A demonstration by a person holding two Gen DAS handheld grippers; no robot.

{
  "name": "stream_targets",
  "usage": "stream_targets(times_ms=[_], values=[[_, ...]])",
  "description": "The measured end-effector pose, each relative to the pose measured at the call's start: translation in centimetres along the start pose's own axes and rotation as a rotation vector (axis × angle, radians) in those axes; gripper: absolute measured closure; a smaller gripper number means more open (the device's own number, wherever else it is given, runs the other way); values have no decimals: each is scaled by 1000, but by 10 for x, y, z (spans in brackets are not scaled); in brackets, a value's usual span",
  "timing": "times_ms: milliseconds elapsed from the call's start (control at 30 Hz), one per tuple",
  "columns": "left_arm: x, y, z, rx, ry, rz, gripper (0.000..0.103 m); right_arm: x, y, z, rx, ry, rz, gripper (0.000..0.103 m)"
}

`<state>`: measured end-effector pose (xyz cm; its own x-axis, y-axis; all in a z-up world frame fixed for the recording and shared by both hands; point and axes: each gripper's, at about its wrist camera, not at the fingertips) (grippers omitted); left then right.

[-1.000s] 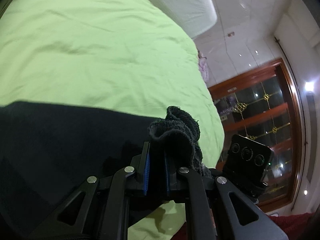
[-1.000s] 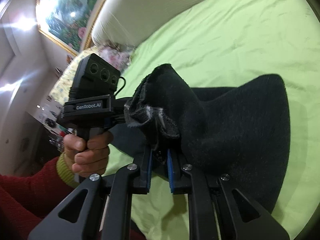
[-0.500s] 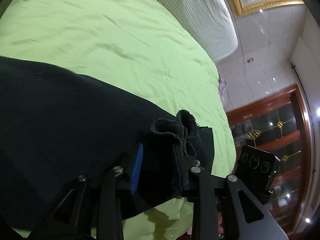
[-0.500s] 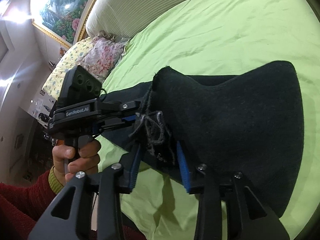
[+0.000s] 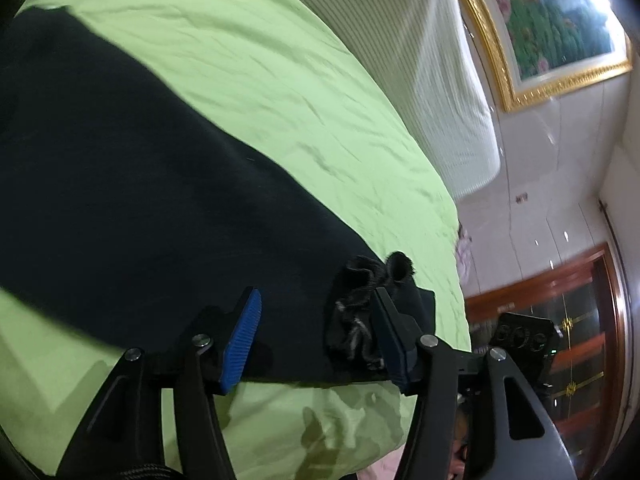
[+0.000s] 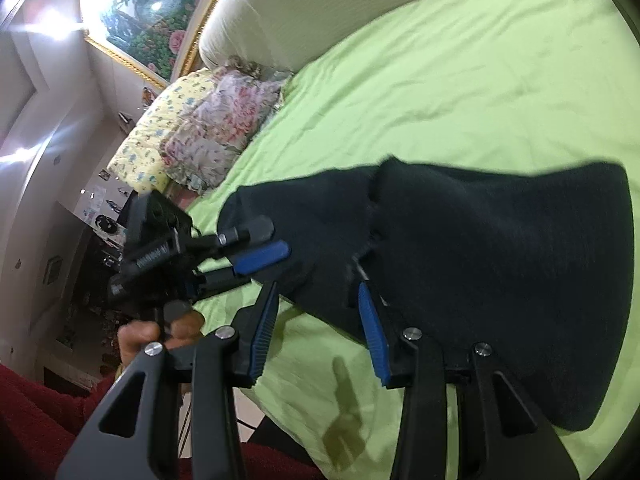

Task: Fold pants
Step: 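Lower the folded pants onto the sheet and open both grippers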

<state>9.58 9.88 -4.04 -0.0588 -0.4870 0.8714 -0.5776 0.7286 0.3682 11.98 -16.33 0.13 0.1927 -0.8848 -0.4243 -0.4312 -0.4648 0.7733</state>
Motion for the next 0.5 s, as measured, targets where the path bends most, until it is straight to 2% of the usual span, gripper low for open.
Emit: stream_targets(times_ms=[67, 200, 367, 500], values=[[-3, 14, 4, 37, 13, -12, 44, -5, 4, -5, 16, 13, -5, 60], [-14, 47, 13, 113, 48, -65, 26, -15, 3, -14, 41, 39, 6, 57], [-27, 88, 24, 216, 84, -110, 25, -24, -11, -20, 23, 68, 0, 55], [-41, 123, 30, 283, 97, -184, 22, -33, -26, -25, -5, 90, -11, 53]])
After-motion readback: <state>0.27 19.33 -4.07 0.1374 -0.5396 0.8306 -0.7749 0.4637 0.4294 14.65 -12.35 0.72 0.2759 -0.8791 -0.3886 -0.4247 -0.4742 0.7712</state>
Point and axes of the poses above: each gripper's, at about its wrist camera, not at the fingertips, and y roughly against the way its jaws point, x to its right, z to its underside, and after that the axes turned 14 degrees about z, right-handed
